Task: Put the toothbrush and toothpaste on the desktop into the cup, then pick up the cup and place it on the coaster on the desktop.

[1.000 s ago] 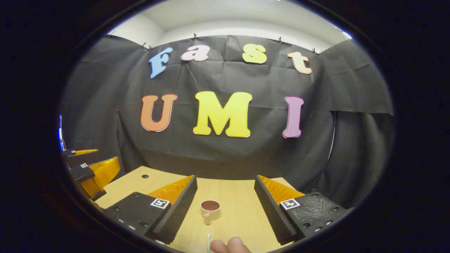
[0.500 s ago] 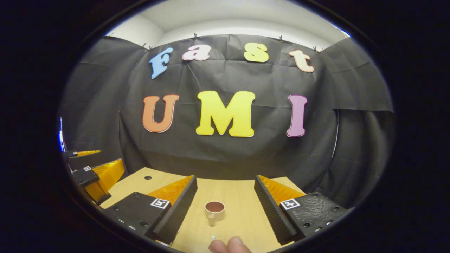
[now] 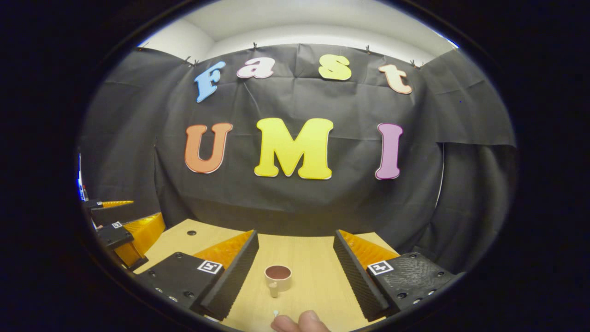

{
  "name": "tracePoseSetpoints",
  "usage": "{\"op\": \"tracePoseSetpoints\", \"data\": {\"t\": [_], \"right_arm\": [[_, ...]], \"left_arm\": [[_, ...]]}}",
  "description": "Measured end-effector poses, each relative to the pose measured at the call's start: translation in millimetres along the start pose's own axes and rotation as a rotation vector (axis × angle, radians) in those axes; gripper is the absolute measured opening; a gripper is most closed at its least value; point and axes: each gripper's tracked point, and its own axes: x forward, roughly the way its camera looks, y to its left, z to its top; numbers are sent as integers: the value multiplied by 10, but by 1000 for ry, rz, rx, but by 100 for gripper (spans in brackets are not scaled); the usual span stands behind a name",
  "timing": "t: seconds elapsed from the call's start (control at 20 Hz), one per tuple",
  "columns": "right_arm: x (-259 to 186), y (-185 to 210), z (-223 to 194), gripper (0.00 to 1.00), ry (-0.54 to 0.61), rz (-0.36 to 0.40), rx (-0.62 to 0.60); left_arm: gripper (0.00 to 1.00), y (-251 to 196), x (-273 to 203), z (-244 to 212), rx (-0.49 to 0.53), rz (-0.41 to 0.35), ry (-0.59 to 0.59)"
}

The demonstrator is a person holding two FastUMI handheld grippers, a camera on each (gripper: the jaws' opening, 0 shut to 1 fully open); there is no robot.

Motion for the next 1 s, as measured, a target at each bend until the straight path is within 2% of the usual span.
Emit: {"op": "tracePoseSetpoints", "data": {"t": [0.3,0.55,0.8,1.0], "right_arm": [[46,-45,-177,97,48,6,-11],[48,-39,-498,97,121,21,-35],[23,-16,-930,98,239,52,-51],[-4,-12,-1391,98,380,68,-58]], "left_arm": [[97,-46,-5,-310,17,-11,96],[98,-81,-96,-706,14,-23,221],[98,-125,-204,-1164,-10,-34,382],[98,-216,-348,-1597,-29,-59,554]]}}
